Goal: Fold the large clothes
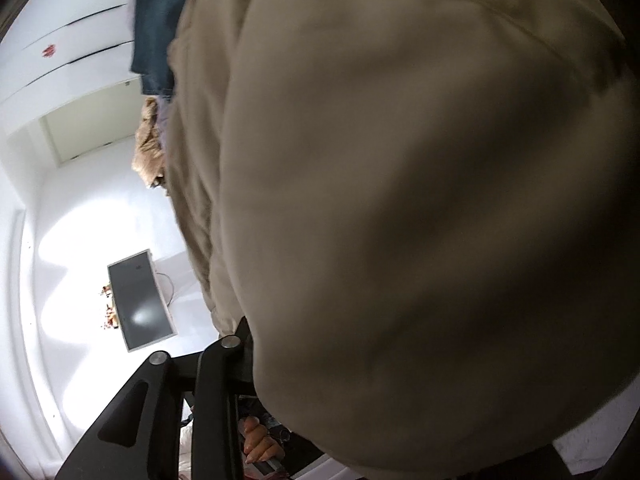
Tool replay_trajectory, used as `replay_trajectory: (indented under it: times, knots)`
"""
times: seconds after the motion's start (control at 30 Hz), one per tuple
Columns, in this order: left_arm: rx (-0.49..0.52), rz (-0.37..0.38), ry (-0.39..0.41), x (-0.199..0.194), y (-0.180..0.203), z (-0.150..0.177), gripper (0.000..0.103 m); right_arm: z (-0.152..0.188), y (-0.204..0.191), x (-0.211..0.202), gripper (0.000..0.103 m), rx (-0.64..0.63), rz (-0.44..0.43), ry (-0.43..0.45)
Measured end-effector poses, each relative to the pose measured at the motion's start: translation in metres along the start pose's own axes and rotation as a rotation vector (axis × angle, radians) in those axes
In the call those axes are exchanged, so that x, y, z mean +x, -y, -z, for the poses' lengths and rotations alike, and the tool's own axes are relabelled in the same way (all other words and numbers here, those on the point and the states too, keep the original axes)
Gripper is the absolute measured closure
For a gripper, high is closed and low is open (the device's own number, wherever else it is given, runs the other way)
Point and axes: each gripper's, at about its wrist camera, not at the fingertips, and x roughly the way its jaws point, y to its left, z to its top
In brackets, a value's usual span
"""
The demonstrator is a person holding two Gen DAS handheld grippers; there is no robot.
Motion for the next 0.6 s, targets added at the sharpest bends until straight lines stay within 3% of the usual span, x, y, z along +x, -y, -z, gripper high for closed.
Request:
replay_trajectory:
  times: [0.1,0.2,0.37,0.6]
  knots:
    - [0.007,-0.022,0.002,0.000,0.004,0.001,0.078,-0.001,-0.007,-0.004,0.058,-0.004,0.042,-0.005]
    - [0.002,-0.121,0.021,-0.005,0.007,0.005,0.054,0.001,-0.011,-0.004,0.053,0.010,0.081,-0.010]
    - [0.014,-0.228,0.035,-0.017,0.006,0.021,0.053,0.019,-0.019,0.009,0.043,-0.033,0.184,-0.032]
    - [0.028,-0.386,0.121,-0.057,0.025,0.047,0.053,0.045,-0.044,-0.011,0.042,-0.189,0.301,-0.093]
